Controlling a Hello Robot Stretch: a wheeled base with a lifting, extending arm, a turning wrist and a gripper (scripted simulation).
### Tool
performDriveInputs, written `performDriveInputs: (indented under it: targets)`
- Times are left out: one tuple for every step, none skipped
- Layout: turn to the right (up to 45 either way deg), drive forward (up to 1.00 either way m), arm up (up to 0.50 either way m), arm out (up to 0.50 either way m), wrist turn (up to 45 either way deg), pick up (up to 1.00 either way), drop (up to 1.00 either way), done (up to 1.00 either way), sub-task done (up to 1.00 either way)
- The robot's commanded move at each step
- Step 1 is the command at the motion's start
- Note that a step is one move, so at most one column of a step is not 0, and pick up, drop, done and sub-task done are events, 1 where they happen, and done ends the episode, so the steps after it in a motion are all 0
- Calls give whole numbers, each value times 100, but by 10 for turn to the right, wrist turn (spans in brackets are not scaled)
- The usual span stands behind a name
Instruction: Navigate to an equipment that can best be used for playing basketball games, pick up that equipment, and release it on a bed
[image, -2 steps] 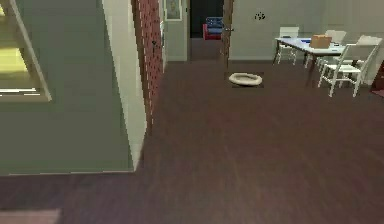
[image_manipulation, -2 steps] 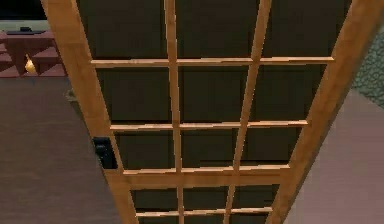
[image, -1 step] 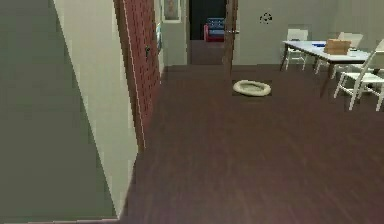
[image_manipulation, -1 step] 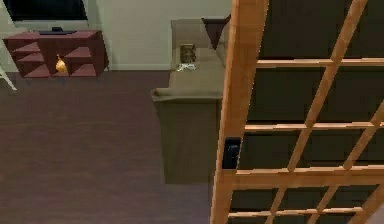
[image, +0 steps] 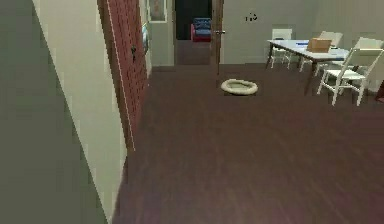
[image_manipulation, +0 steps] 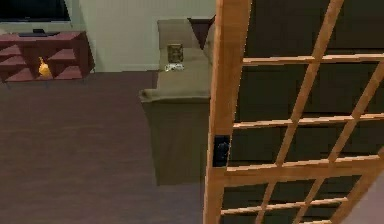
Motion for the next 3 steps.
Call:
performDriveInputs:
  targets:
    - [0,100,0,0,0,0,0,0,0]
    - [0,50,0,0,0,0,0,0,0]
    - [-60,0,0,0,0,0,0,0,0]
